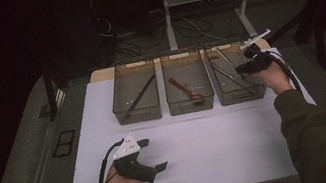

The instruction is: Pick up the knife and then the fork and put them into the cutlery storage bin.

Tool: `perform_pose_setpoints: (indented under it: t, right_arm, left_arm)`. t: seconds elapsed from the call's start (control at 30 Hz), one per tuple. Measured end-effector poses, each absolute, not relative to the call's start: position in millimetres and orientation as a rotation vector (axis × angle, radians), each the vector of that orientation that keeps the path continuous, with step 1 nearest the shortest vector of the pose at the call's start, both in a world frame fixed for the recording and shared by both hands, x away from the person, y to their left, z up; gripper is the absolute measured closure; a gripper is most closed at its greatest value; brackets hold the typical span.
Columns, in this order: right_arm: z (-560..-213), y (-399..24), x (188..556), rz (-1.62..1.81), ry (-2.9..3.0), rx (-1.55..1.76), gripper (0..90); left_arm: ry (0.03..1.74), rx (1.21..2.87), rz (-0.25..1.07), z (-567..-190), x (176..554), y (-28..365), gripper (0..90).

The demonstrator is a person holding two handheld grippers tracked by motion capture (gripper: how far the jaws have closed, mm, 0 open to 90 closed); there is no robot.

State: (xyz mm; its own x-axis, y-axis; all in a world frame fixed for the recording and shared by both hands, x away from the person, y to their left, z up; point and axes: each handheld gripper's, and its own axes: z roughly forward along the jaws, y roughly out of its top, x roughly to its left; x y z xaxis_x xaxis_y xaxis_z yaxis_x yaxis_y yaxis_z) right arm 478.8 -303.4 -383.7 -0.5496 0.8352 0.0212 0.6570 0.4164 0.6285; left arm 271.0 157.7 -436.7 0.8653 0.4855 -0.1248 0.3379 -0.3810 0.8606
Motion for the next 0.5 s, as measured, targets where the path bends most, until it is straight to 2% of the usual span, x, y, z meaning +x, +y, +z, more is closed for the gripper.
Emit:
perform_pose_setpoints:
  t: [0.33, 0.5]
  right_arm:
    - [-393.4, -303.6, 479.8, 0.748, 2.437, 1.304, 82.3]
    - [-391.2, -306.4, 478.4, 0.763, 2.422, 1.312, 71.2]
  left_arm:
    - [0.601, 2.003, 0.177, -436.8, 271.1, 157.8, 0.0]
    - [0.601, 2.006, 0.177, -436.4, 271.1, 158.1, 0.0]
